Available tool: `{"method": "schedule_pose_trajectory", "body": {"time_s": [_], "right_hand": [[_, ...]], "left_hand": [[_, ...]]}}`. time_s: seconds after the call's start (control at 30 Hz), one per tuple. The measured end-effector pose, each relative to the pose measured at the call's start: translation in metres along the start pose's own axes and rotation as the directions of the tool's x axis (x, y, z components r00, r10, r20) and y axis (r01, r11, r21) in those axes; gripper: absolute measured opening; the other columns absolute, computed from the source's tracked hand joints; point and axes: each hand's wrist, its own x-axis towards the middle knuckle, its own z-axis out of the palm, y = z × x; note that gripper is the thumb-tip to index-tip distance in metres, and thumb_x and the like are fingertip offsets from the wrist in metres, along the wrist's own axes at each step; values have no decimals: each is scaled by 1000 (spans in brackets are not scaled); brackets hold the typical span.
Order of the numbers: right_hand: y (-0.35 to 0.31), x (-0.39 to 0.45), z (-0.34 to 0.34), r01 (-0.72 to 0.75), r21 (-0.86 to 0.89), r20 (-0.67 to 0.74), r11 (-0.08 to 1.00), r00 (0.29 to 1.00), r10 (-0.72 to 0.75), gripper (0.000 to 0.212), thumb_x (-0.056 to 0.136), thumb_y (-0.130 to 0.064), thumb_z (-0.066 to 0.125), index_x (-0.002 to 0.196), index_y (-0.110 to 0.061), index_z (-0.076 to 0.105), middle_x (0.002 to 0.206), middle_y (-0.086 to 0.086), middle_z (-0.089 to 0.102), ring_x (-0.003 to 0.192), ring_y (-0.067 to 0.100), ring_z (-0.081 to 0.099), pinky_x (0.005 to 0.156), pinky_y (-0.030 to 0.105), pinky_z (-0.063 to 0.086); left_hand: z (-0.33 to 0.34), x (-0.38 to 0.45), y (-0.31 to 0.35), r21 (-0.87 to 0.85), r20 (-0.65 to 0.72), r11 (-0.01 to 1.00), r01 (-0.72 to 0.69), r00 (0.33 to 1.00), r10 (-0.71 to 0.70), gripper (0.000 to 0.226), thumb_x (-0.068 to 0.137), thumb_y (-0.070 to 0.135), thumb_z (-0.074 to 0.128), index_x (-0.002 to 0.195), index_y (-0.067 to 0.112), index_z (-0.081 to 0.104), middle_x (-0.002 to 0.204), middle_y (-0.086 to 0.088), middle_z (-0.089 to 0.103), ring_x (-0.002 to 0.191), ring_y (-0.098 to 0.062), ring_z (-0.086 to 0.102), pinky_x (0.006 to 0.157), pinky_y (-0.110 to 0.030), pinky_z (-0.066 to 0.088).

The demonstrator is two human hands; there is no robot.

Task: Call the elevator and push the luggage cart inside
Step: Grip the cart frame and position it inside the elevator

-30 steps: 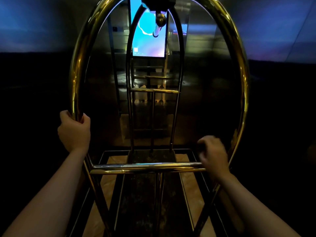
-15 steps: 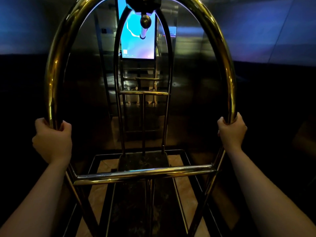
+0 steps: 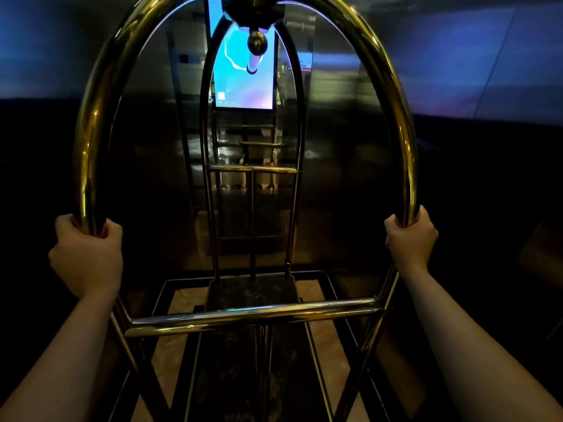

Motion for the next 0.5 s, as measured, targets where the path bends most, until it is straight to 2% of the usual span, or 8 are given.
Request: {"method": "schedule_pose_trajectory", "body": {"time_s": [0.1,0.3,0.5], "right_hand": [[0,-1,1,4,-10,-13,1000,1000,-4,22,89,-11,62,75,-20,48,65,9,60,54,19,61,46,24,43],[8,-2,2,33,-15,-26,999,999,-33,15,90,-14,62,81,-18,50,67,10,61,55,20,62,48,29,49],[14,2,3,32,-10,-15,999,999,-32,15,89,-19,62,80,-21,50,67,10,62,55,21,63,49,38,54]], "left_hand": [[1,0,-2,-6,11,1000,-4,1000,4,36,91,29,58,114,3,51,101,-26,63,88,-42,63,54,-31,43],[2,-1,-1,9,2,1000,-26,1000,26,38,91,34,56,114,4,51,99,-25,63,85,-41,64,61,-46,53],[0,-2,0,-2,12,1000,-21,1000,21,39,91,36,55,115,5,51,100,-24,64,86,-41,64,63,-46,53]]}}
